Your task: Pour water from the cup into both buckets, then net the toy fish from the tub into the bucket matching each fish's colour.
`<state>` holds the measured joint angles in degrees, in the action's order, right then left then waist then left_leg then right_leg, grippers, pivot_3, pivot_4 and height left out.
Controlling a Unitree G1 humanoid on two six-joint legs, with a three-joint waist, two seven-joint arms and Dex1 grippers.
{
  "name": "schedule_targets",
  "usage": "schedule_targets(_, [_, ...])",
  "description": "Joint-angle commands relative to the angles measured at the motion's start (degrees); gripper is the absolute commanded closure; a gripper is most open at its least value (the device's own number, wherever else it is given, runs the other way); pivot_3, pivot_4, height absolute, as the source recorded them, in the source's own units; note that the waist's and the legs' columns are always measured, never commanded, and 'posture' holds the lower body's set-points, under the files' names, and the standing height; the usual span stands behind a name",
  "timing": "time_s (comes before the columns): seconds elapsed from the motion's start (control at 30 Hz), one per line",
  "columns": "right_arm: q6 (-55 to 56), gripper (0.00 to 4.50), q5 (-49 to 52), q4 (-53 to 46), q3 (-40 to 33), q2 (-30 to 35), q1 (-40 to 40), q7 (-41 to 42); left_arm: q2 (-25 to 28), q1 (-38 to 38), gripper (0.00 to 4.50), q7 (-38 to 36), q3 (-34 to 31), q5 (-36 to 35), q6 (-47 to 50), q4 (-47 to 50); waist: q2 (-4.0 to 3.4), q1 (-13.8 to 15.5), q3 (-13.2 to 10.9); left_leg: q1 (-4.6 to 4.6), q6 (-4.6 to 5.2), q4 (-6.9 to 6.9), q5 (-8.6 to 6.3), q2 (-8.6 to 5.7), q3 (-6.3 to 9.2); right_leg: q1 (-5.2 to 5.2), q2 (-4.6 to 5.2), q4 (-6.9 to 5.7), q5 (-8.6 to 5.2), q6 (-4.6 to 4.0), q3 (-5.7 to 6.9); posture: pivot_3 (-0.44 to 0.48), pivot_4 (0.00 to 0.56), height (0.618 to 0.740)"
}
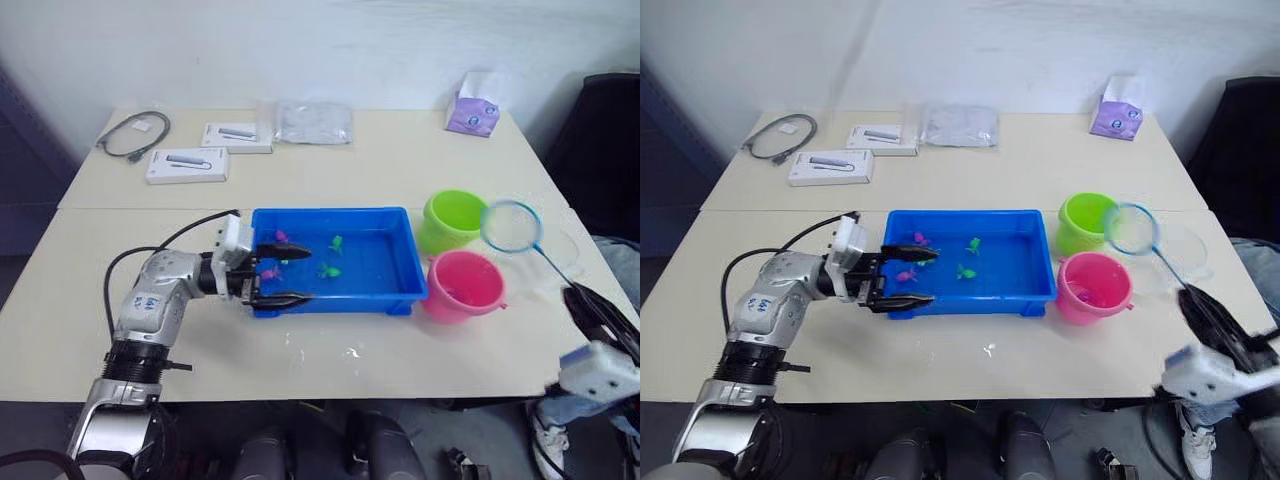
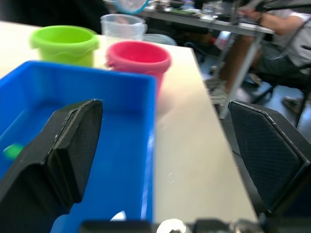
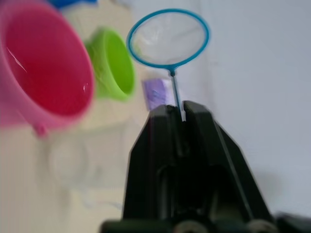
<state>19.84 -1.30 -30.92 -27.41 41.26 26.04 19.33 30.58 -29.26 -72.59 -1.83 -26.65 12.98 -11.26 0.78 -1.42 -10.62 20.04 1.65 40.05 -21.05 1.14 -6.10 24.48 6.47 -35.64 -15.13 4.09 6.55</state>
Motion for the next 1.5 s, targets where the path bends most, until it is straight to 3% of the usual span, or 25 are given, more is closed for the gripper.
schedule_targets(0.03, [-18.2, 4.50, 20.5, -7.2, 7.5, 1.7, -7.7, 4.7, 2.1, 2.3, 0.05, 1.9, -6.2, -1.1, -3.5, -1.8, 0.00, -0.1, 0.0, -0.05, -0.01, 0.00, 0.00, 0.00, 0.03, 0.00, 0.00, -0.04, -0.02, -0.03, 0.02, 0.000, 0.150, 0.740])
schedule_targets(0.23, [-40.7, 4.50, 30.7, -7.7, 20.4, 0.7, -24.2, 5.2, 3.9, 9.2, 0.05, 6.6, -12.4, -1.1, -5.1, 0.9, 0.00, 1.1, 0.0, 0.18, 0.04, 0.02, -0.04, -0.07, 0.23, 0.06, 0.18, 0.07, -0.03, -0.06, 0.32, 0.000, 0.150, 0.740])
schedule_targets(0.47, [-60.7, 4.50, 28.6, -1.6, 30.8, 1.6, -39.3, 5.2, 6.0, 13.7, 0.05, 9.4, -15.1, -1.5, -4.9, 3.9, 0.00, 1.7, 0.0, 0.28, 0.08, 0.03, -0.07, -0.14, 0.33, 0.08, 0.35, 0.13, -0.02, -0.04, 0.47, 0.000, 0.150, 0.740])
schedule_targets(0.7, [-67.8, 4.50, 28.7, 5.1, 34.4, -5.0, -50.8, 5.8, 5.3, 16.4, 0.05, 12.1, -15.3, -1.9, -4.5, 8.2, -0.02, 1.1, 0.0, 0.35, 0.06, 0.00, -0.08, -0.12, 0.34, 0.13, 0.34, 0.11, -0.02, -0.04, 0.68, 0.000, 0.150, 0.740])
schedule_targets(0.83, [-68.5, 4.50, 28.5, 4.0, 37.5, -3.0, -52.8, 12.1, 6.0, 18.7, 0.05, 13.0, -15.6, -2.2, -3.8, 10.6, -0.02, 1.2, 0.0, 0.38, 0.04, -0.07, -0.09, -0.11, 0.33, 0.13, 0.29, 0.06, -0.02, -0.04, 0.72, 0.000, 0.150, 0.740])
schedule_targets(1.2, [-75.0, 4.50, 27.4, 2.3, 43.1, 0.7, -56.2, 18.5, 8.2, 22.1, 0.05, 13.8, -15.1, -2.2, -1.2, 15.3, -0.03, 1.2, 0.0, 0.42, -0.01, -0.06, -0.14, -0.08, 0.44, 0.10, 0.29, 0.14, -0.01, -0.03, 0.83, 0.000, 0.150, 0.740])
schedule_targets(1.43, [-77.3, 4.50, 22.6, 7.0, 50.8, 1.2, -63.4, 21.5, 9.4, 21.4, 0.05, 13.8, -14.2, -1.0, -1.3, 14.6, -0.05, 1.1, 0.0, 0.42, -0.05, -0.06, -0.16, -0.06, 0.44, 0.14, 0.29, 0.20, -0.03, -0.06, 0.84, 0.000, 0.150, 0.740])
schedule_targets(1.5, [-77.7, 4.50, 21.8, 9.6, 52.0, -2.0, -66.0, 20.9, 9.8, 20.9, 0.05, 13.9, -14.0, -0.6, -1.3, 13.9, -0.06, 1.1, 0.0, 0.43, -0.08, -0.09, -0.18, -0.05, 0.45, 0.14, 0.27, 0.20, -0.04, -0.07, 0.87, 0.000, 0.150, 0.740])
